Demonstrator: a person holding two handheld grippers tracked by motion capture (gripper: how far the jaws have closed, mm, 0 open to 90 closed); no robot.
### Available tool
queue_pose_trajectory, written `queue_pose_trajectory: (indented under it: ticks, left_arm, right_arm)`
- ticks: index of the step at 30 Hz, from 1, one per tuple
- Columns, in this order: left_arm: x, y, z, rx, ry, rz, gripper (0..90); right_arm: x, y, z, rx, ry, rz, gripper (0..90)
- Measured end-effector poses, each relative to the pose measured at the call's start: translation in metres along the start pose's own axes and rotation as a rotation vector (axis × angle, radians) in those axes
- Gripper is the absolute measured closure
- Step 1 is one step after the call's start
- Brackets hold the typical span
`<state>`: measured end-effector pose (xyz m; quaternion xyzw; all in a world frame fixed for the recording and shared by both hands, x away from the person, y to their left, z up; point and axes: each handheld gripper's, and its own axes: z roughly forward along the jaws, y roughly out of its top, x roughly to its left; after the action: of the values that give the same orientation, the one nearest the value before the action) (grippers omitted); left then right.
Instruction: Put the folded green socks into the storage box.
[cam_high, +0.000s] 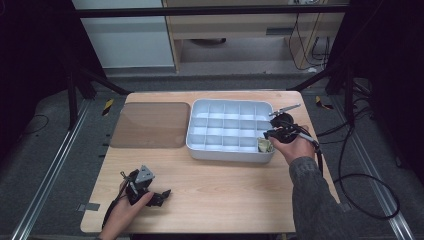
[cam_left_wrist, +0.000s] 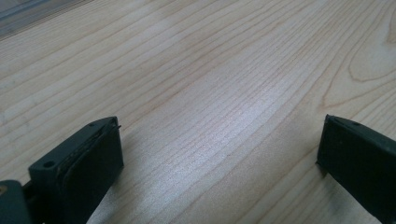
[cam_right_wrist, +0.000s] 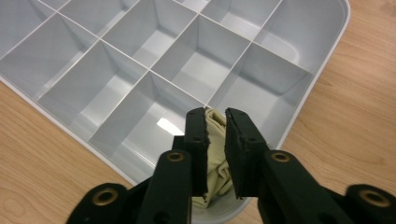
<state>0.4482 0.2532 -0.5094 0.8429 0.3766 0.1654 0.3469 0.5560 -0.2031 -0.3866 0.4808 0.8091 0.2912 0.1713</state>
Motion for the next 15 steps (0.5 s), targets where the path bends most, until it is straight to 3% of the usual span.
queue_pose_trajectory:
  ticks: [7, 15]
  left_arm:
    - [0.0, 0.0, 0.0, 0.0, -0.001, 0.0, 0.0]
    - [0.0, 0.0, 0.0, 0.0, -0.001, 0.001, 0.0]
  right_arm:
    - [0.008, 0.001, -0.009, -0.053, -0.006, 0.002, 63.6]
    - [0.011, 0.001, -0.017, -0.089, 0.002, 0.001, 54.8]
